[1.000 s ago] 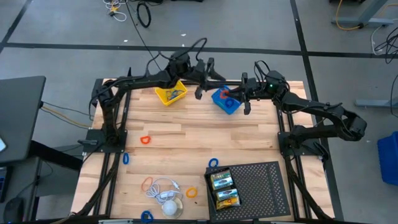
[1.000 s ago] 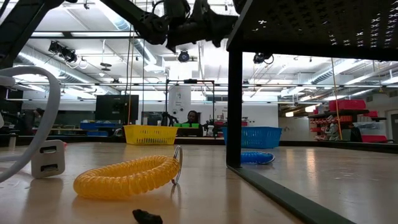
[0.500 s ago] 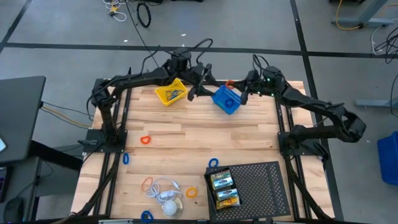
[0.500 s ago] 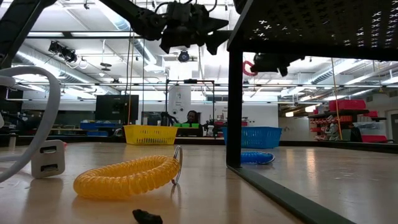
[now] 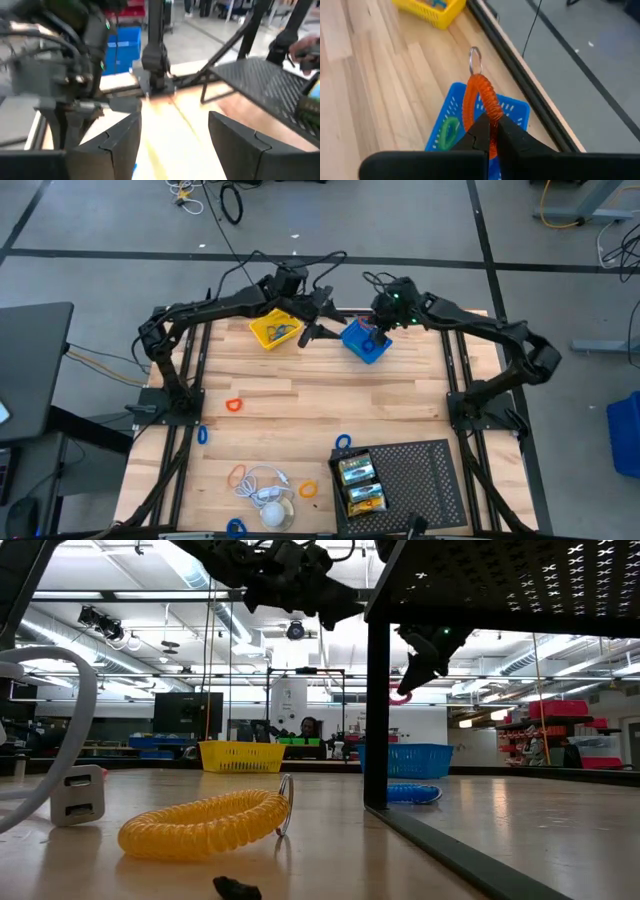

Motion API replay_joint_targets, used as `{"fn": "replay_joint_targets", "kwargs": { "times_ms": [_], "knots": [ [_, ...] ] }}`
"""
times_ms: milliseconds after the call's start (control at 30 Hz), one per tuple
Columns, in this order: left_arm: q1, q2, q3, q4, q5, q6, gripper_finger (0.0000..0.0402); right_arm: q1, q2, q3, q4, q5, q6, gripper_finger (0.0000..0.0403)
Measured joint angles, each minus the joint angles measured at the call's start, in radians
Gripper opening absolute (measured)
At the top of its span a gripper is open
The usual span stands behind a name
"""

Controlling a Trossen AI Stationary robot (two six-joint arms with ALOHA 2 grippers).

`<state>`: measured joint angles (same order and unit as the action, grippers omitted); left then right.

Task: Pick & Place Office Desk Supplies
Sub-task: Put the orange spring keychain into the blue basket, then put the yellow spring keychain into the blue basket

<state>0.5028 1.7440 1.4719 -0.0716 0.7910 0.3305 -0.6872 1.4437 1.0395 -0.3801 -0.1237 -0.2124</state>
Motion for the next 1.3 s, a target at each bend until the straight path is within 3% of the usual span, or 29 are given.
{"fn": "replay_joint_targets", "kwargs": {
  "times_ms": [367, 533, 800, 1100, 1167, 1300],
  "knots": [
    [-0.055, -0.083, 0.0, -0.261, -0.269, 0.149, 0.0234, 0.0, 0.082, 0.026, -0.121, -0.01, -0.04, 0.0013],
    [-0.067, -0.123, 0.0, -0.322, -0.384, 0.157, 0.0234, 0.0, 0.084, 0.026, -0.117, -0.01, -0.06, 0.0065],
    [-0.066, -0.137, 0.0, -0.36, -0.399, 0.132, 0.0234, 0.01, 0.084, 0.026, -0.112, -0.01, -0.074, 0.0142],
    [-0.146, -0.137, 0.0, -0.531, -0.409, 0.073, 0.0232, 0.019, 0.015, 0.026, -0.013, -0.028, -0.047, 0.0164],
    [-0.189, -0.137, 0.0, -0.562, -0.426, 0.058, 0.0229, 0.028, -0.027, 0.025, 0.045, -0.073, -0.06, 0.0164],
    [-0.288, -0.137, -0.017, -0.59, -0.448, 0.024, 0.022, 0.051, -0.124, 0.024, 0.178, -0.272, -0.085, 0.0164]
  ]
}}
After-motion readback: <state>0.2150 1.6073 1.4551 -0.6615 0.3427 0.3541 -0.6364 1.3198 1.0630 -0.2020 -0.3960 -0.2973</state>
